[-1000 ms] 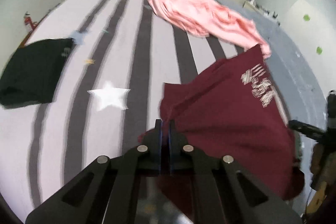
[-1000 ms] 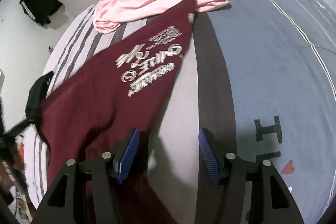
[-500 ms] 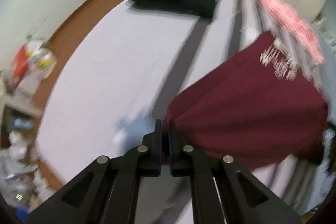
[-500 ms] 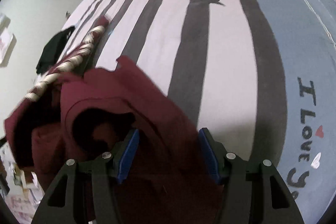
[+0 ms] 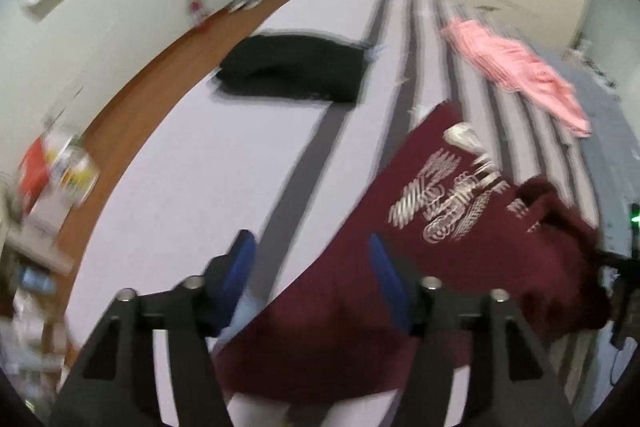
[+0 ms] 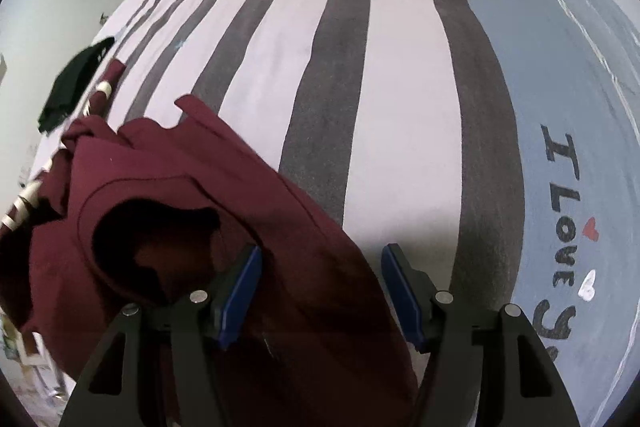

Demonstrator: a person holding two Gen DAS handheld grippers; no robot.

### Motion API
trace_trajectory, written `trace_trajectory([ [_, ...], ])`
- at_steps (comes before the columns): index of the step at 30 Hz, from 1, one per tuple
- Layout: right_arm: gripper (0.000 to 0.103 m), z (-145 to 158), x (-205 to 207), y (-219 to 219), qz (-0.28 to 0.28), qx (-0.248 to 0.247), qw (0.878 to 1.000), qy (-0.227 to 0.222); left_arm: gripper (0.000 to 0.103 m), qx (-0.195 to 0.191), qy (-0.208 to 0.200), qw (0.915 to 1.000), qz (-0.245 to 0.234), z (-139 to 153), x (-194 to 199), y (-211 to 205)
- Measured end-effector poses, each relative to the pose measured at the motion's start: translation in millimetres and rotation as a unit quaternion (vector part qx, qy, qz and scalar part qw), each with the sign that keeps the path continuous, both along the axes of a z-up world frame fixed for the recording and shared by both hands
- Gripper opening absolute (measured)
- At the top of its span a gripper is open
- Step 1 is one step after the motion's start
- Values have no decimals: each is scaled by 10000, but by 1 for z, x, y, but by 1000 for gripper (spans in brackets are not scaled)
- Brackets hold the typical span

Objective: Fold clothes
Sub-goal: 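Lift the maroon sweatshirt off the pink garment with both grippers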

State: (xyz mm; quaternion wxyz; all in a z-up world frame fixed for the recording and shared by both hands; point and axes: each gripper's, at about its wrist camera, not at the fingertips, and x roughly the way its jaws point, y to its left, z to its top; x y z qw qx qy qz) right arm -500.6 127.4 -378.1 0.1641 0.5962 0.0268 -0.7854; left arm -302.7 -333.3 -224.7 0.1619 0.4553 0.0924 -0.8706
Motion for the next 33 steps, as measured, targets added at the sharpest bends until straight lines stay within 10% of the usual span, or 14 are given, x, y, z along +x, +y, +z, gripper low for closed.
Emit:
trace_trajectory([
  [4,56,-2,-3,-6,-71,80,9999,28,80,343,-59,9960,-817,-35,-71,16],
  [7,16,1,-7,-3,-227,32,9997,92,80,602,-449,9921,-1003,-75,-122,26],
  [13,4,9,-15,1,-422,-220,9988,149,73,358,-1304,9783,-1570,-146,-180,56],
  [18,4,34,-29,3,-695,-292,9956,559,3,256,-957,9817,-1624,-128,-180,46],
  [28,3,92,-99,4,-854,-315,9866,1356,2,-1,-161,9998,-125,-45,-128,-65],
  [33,3,108,-142,21,-1149,-220,9810,1548,2,-201,-510,9959,722,-38,-75,-115],
])
